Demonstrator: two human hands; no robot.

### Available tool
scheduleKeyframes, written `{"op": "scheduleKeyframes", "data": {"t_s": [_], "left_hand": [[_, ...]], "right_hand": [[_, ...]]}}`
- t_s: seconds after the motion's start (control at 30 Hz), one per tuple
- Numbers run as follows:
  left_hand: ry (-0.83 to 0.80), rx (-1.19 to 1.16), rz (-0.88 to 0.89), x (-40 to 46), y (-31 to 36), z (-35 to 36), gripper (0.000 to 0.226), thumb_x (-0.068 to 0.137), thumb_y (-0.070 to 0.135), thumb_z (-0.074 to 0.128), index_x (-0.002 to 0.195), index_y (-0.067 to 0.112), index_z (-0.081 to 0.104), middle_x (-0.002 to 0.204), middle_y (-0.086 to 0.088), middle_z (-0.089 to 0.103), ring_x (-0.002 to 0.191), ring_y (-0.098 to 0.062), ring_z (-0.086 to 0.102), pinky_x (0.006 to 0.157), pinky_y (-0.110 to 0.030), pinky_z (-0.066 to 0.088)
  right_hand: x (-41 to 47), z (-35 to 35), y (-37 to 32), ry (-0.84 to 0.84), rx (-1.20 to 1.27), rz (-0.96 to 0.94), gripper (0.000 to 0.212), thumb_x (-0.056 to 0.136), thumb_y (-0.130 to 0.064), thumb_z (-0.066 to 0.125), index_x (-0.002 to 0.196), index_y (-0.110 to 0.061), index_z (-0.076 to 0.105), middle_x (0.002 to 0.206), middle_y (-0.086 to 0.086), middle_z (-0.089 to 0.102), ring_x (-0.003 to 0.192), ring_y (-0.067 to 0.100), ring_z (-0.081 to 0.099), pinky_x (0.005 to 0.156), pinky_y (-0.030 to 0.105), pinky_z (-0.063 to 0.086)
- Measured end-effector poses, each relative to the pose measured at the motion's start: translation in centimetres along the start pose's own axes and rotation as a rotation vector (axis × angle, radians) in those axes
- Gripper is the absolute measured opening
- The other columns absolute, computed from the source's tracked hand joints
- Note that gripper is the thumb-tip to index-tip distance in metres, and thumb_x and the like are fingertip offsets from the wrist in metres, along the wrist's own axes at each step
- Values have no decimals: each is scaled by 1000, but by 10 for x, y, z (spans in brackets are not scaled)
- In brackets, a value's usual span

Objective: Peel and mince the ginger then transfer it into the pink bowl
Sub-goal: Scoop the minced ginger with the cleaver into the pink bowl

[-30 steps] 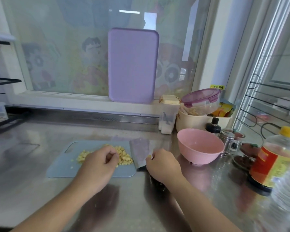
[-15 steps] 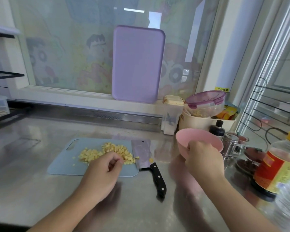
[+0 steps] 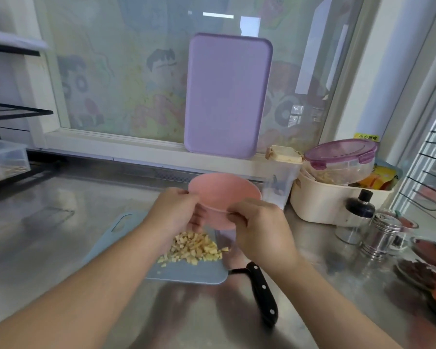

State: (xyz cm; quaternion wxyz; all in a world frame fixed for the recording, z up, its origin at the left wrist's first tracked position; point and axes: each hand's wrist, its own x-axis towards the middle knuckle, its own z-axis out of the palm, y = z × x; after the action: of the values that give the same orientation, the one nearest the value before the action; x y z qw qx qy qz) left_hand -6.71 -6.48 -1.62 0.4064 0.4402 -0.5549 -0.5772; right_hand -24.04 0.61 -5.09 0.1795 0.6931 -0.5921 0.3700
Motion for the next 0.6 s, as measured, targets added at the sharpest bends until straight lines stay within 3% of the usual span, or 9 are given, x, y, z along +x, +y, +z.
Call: {"op": "scheduleKeyframes", "data": {"t_s": [0.1,0.17,0.2,0.27,0.33,0.4,0.47,0.6], "left_hand": [[89,108,12,25,0,-8,22,96,-1,51,96,-16,67,66,-23,68,44,-25,57,43,-29,51],[147,162,34,42,-1,-12,22,94,-1,53,90,-16,68,66,-24,70,43,-25,58,44,-29,53],[171,177,46,49,-1,-14,22,93,0,53,89,-15,69,66,-24,72,43,-25,58,45,-30,55],[208,182,49,67,-5,-17,20,93,-1,53,90,-13,68,65,-23,71,43,-25,58,46,-31,57],[234,174,42,84,-11,-18,19,93,-1,52,94,-13,67,66,-23,69,44,-26,58,48,-33,59],[247,181,26,99,-17,-18,20,94,0,53,99,-15,65,69,-24,68,45,-25,59,49,-33,59],[248,182,15,110,-23,-16,21,94,2,53,102,-15,64,68,-23,68,46,-24,60,50,-31,57],[214,201,0,121,-29,-13,24,93,5,53,102,-14,65,66,-22,71,55,-28,64,58,-34,58]], "right_hand": [[7,6,6,11,184,39,36,87,1,64,113,-18,80,97,2,78,80,21,71,67,41,59],[3,3,16,-3,266,113,57,87,8,61,134,-22,69,117,-4,71,90,10,71,76,30,59],[0,-1,21,3,250,167,58,86,8,59,134,-23,66,118,-6,68,91,8,69,77,26,58],[-2,-10,35,-84,117,319,37,86,-4,59,114,-26,70,100,-9,70,84,14,68,75,32,58],[-1,-23,41,-393,43,529,13,85,-20,59,92,-23,69,77,-4,74,67,21,71,66,37,61],[-1,-35,38,-737,32,605,23,87,-31,62,86,-9,69,67,5,77,51,20,71,53,32,59],[-4,-43,26,-988,90,637,35,88,-37,63,80,-3,67,68,10,78,47,18,67,47,25,52],[-8,-47,9,-1104,29,606,28,81,-33,62,61,-14,64,56,4,71,44,14,63,50,20,50]]}}
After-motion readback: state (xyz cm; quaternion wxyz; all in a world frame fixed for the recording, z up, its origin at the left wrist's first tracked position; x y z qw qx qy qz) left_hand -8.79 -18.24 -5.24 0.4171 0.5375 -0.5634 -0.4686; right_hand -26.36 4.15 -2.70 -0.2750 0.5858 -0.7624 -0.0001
